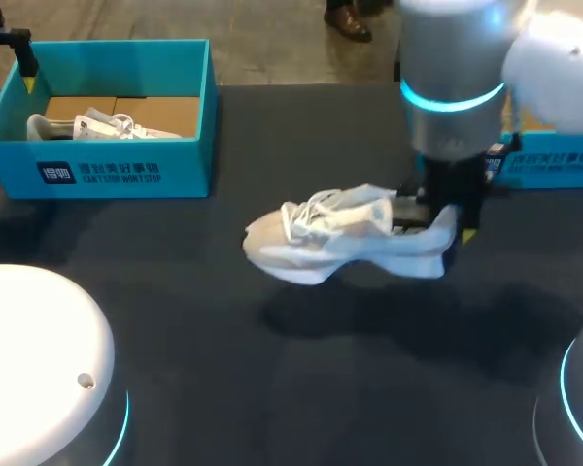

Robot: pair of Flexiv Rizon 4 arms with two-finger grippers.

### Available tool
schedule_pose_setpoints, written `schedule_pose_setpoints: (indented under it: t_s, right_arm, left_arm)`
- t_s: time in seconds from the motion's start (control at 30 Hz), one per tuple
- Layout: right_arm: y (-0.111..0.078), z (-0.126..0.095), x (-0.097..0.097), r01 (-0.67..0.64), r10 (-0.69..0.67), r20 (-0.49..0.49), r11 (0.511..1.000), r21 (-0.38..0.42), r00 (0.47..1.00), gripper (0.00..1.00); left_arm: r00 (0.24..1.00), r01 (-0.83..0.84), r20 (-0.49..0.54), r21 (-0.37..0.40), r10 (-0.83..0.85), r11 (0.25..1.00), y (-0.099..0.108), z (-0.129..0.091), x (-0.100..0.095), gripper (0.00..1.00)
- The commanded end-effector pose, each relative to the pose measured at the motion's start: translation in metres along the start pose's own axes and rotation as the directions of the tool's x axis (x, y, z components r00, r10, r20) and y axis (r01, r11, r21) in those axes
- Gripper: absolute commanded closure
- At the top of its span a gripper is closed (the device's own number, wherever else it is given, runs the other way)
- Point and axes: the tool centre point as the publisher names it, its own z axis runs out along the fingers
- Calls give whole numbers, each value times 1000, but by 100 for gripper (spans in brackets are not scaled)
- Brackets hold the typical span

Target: Take the shoe out of the shoebox, open the shoe tongue, remove and reinsert the insole, then place the shoe into the shoebox

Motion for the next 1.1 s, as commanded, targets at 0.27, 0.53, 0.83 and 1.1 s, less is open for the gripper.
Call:
schedule_pose_setpoints:
  t_s: [0.27, 0.53, 0.83, 1.1]
  right_arm:
    - [-18, 52, 47, 8, -8, 40, 1000, 12, 999, 100]
    - [-36, 77, 62, 6, -6, 26, 1000, 6, 1000, 100]
    - [-43, 91, 81, 37, -37, 19, 999, -4, 999, 100]
    - [-40, 99, 85, 27, -27, 14, 1000, 12, 1000, 100]
  left_arm:
    - [1000, 0, -2, 0, 0, 1000, -1, -1, 0, 0]
    - [1000, 0, -2, 0, 0, 1000, -1, -1, 0, 0]
    - [1000, 0, -2, 0, 0, 1000, -1, -1, 0, 0]
    - [1000, 0, -2, 0, 0, 1000, -1, -1, 0, 0]
